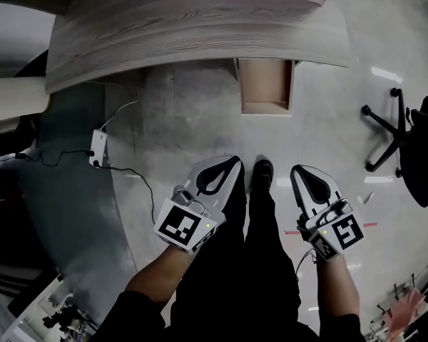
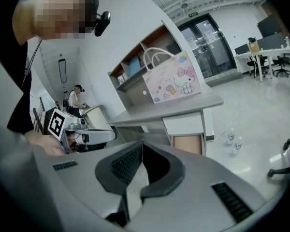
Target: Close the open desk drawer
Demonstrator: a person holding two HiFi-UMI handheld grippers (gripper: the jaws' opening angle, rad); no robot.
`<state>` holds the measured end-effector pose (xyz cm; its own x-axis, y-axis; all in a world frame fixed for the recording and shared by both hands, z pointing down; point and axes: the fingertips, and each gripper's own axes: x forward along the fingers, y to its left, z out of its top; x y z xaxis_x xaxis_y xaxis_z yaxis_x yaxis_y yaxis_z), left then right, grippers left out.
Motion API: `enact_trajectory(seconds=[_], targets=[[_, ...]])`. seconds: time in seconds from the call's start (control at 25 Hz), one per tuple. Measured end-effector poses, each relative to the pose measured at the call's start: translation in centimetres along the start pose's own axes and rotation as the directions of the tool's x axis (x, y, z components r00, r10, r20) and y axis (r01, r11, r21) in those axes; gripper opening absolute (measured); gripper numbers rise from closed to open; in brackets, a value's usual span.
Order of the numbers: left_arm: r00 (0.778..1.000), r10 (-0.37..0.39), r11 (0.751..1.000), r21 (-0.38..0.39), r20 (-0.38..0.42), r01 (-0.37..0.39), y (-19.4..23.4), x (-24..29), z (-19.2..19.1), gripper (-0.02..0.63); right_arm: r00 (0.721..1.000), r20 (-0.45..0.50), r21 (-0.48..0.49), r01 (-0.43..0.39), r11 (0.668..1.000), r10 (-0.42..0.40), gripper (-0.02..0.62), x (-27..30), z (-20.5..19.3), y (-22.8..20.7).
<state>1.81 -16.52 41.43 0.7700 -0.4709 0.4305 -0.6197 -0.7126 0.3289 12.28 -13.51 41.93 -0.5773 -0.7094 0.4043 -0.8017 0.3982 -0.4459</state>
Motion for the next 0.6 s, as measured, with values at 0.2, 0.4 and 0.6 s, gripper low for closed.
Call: enact_trajectory(seconds=[0.2, 0.4, 0.6], targets=[[0.999, 0.011, 0.999, -0.034, -0.049, -0.012, 4.2, 6.1, -7.7, 0.008, 0.998, -0.061, 0.029, -0.020, 0.999, 0.022, 0.014, 5.9, -7.3, -4.7], [0.996, 0.024, 0.998, -0.061, -0.088, -0.029, 7.4, 10.5, -13.5, 0.008, 0.995, -0.094, 0.050, -0.039, 0.998, 0.043, 0.014, 10.4, -13.2, -8.3], [0.988, 0.002, 0.999, -0.041, -0.154, -0.008, 9.4, 13.9, -19.8, 0.008, 0.996, -0.086, 0.079, -0.022, 0.997, 0.029, 0.014, 13.8, -17.6, -12.0]])
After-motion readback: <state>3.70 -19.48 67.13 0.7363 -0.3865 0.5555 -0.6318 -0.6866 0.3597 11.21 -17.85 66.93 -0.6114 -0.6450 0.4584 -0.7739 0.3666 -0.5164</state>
